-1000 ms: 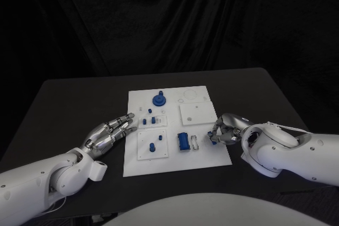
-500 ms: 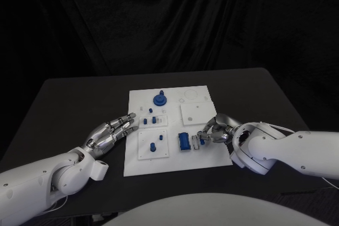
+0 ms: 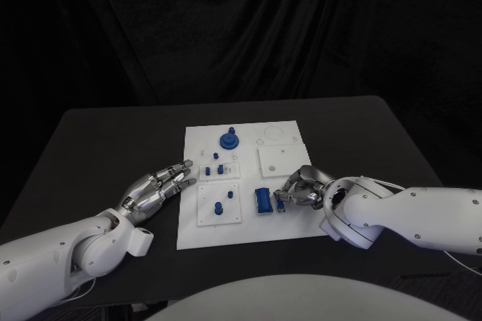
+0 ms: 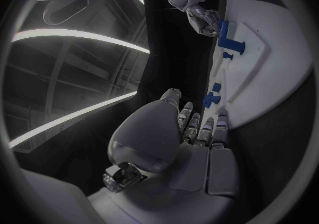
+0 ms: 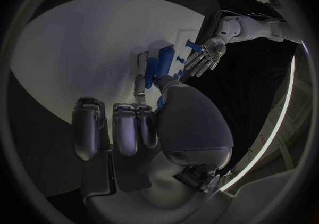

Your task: Assemble the parts on the task board

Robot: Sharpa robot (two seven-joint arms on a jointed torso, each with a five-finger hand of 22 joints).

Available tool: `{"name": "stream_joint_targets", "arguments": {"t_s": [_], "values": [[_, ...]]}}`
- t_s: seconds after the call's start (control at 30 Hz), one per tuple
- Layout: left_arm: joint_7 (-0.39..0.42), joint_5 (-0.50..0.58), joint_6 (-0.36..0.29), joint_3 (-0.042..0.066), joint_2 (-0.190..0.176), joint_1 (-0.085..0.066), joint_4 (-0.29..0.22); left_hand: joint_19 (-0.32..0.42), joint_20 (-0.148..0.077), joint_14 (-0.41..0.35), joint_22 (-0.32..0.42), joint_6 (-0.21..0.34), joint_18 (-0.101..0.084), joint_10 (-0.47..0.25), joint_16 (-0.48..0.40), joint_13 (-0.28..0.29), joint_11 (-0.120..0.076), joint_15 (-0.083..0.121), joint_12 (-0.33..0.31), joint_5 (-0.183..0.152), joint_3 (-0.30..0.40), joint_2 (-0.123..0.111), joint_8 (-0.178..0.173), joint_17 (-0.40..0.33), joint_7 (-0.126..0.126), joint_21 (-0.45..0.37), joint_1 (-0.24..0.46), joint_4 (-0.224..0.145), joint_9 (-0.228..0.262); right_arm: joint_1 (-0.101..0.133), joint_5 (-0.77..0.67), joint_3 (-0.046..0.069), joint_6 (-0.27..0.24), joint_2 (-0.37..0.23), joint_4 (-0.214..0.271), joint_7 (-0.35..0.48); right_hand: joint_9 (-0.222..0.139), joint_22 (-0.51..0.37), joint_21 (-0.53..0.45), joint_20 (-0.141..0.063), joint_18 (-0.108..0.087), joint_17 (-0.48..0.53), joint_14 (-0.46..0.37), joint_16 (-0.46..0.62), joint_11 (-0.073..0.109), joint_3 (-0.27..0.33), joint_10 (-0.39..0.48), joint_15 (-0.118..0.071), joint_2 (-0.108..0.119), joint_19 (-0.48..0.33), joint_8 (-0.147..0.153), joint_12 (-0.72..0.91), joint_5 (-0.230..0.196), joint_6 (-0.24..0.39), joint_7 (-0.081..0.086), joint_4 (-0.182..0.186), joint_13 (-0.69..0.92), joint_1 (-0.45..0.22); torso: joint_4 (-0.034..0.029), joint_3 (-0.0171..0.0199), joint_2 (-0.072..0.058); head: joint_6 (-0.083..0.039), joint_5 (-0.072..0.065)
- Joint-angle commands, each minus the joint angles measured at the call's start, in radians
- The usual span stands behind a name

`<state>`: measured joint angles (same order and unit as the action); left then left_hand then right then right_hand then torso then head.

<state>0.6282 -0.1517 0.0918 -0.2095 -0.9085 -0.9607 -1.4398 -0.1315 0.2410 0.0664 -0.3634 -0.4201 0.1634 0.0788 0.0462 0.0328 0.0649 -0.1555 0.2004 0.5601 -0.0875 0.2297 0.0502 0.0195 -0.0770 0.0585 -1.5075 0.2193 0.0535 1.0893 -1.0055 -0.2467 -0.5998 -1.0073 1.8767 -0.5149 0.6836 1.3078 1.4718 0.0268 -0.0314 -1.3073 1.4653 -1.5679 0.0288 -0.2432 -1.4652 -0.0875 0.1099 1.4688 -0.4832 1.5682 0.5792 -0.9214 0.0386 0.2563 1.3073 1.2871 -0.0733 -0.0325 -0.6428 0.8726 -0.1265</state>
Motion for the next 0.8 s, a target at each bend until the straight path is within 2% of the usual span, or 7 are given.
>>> {"name": "stream_joint_targets", "arguments": {"t_s": [0.03, 0.23, 0.47, 0.67, 0.8], "values": [[0.001, 0.004, 0.006, -0.002, -0.001, 0.003, 0.000, 0.002, 0.003, 0.000, 0.000, -0.004, -0.004, 0.003, 0.003, 0.001, 0.007, -0.001, 0.004, -0.002, 0.006, 0.006, 0.007, 0.000, -0.001, 0.000, -0.001, -0.001, 0.001, -0.006, -0.032, -0.001, 0.004, 0.003, -0.006, 0.003, -0.004, 0.227, -0.001, -0.005, 0.004, -0.244, 0.102, 0.005, 0.001, -0.003, -0.106, -0.002, 0.001, 0.051, 0.001, 0.003, -0.012, 0.008, 0.001, 0.003, 0.263, -0.009, -0.0014, -0.0009, -0.002, 0.000, 0.000], [0.001, 0.004, 0.006, -0.002, 0.000, 0.003, 0.002, 0.002, 0.003, 0.000, 0.000, -0.004, -0.004, 0.003, 0.003, 0.001, 0.007, -0.001, 0.004, -0.002, 0.006, 0.006, 0.007, 0.000, -0.001, 0.000, -0.001, -0.001, 0.001, -0.008, -0.060, -0.001, 0.009, 0.003, -0.010, -0.009, -0.004, 0.226, -0.003, -0.004, 0.003, -0.242, 0.101, 0.006, 0.000, -0.003, -0.106, -0.001, 0.004, 0.050, 0.001, 0.003, -0.043, 0.011, 0.003, 0.008, 0.263, -0.017, 0.0011, -0.0014, 0.001, 0.000, 0.003], [0.000, 0.004, 0.009, -0.002, 0.004, 0.003, 0.004, 0.002, 0.003, 0.000, 0.000, -0.004, -0.004, 0.003, 0.003, 0.001, 0.007, -0.001, 0.004, -0.002, 0.006, 0.006, 0.007, 0.000, -0.001, 0.000, -0.001, -0.001, 0.001, -0.009, -0.071, -0.001, 0.014, 0.005, -0.011, -0.018, -0.005, 0.225, -0.004, -0.003, 0.003, -0.241, 0.101, 0.007, -0.003, 0.001, -0.106, 0.001, 0.009, 0.049, 0.002, 0.003, -0.066, 0.014, 0.006, 0.014, 0.263, -0.027, 0.0003, 0.0005, 0.001, 0.000, 0.000], [-0.001, 0.004, 0.010, -0.002, 0.004, 0.004, 0.005, 0.002, 0.003, 0.000, 0.001, -0.003, -0.004, 0.003, 0.003, 0.001, 0.007, -0.001, 0.003, -0.002, 0.008, 0.006, 0.007, 0.000, -0.002, 0.000, 0.000, 0.000, 0.001, -0.010, -0.079, -0.001, 0.019, 0.002, -0.009, -0.024, -0.005, 0.225, -0.005, -0.002, 0.003, -0.240, 0.101, 0.007, -0.003, 0.000, -0.106, 0.001, 0.010, 0.049, 0.002, 0.003, -0.065, 0.015, 0.005, 0.013, 0.263, -0.026, 0.0017, -0.0004, 0.002, 0.000, 0.005], [-0.003, 0.004, 0.010, -0.002, 0.003, 0.004, 0.006, 0.002, 0.003, 0.000, 0.001, -0.003, -0.004, 0.003, 0.003, 0.001, 0.007, -0.001, 0.004, -0.002, 0.008, 0.006, 0.007, 0.000, -0.002, 0.000, 0.000, 0.000, 0.001, -0.010, -0.087, -0.001, 0.024, 0.000, -0.009, -0.032, -0.004, 0.225, -0.005, -0.002, 0.003, -0.240, 0.101, 0.007, -0.002, -0.002, -0.106, 0.001, 0.011, 0.049, 0.002, 0.003, -0.061, 0.015, 0.004, 0.009, 0.263, -0.022, 0.0015, -0.0007, 0.003, 0.000, 0.002]]}}
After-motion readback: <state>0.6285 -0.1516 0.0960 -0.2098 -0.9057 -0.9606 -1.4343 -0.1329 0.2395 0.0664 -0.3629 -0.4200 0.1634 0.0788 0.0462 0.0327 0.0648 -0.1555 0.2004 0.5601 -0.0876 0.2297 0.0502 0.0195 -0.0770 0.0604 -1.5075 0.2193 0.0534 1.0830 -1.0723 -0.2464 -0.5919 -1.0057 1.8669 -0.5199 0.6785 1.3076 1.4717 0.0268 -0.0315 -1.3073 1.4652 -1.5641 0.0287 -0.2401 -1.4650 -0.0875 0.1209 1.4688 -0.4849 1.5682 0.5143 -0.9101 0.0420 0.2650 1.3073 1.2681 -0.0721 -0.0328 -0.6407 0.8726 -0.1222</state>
